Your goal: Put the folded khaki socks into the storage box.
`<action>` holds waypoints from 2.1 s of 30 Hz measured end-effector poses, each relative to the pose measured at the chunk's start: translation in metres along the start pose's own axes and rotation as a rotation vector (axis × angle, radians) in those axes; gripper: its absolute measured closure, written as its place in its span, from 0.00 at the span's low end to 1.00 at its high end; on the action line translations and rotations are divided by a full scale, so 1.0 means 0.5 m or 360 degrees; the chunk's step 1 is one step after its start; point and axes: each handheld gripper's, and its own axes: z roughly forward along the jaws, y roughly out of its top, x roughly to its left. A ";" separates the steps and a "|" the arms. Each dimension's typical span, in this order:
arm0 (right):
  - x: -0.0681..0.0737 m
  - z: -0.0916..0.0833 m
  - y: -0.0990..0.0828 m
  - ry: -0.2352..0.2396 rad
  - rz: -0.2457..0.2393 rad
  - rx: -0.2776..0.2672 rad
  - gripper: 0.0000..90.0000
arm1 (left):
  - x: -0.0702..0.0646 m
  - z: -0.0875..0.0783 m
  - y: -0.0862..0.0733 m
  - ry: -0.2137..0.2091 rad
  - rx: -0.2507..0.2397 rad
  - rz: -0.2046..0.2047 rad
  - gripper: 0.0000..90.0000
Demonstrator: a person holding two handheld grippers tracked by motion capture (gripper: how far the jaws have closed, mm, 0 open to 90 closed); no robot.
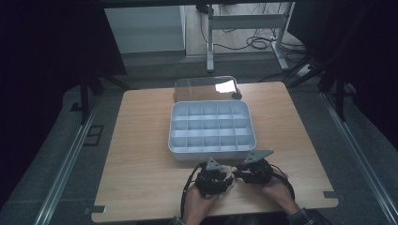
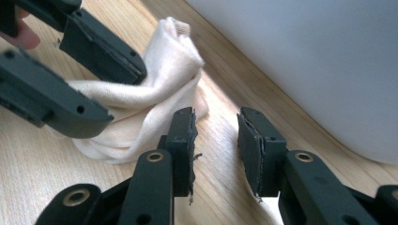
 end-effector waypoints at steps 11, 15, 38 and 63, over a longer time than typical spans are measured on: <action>-0.011 -0.027 0.010 -0.0002 0.0046 -0.0087 0.68 | -0.006 0.009 -0.005 0.0039 0.0025 0.0086 0.71; -0.009 -0.029 0.020 0.0007 0.0049 -0.0146 0.64 | -0.010 0.009 -0.006 0.0050 0.0032 0.0114 0.68; -0.003 0.014 0.028 -0.0013 0.0020 -0.0153 0.61 | -0.009 -0.007 -0.025 0.0001 -0.0090 0.0160 0.54; 0.010 0.019 0.027 0.0042 -0.0071 -0.0173 0.58 | 0.078 -0.014 -0.016 0.0233 -0.0154 -0.0007 0.49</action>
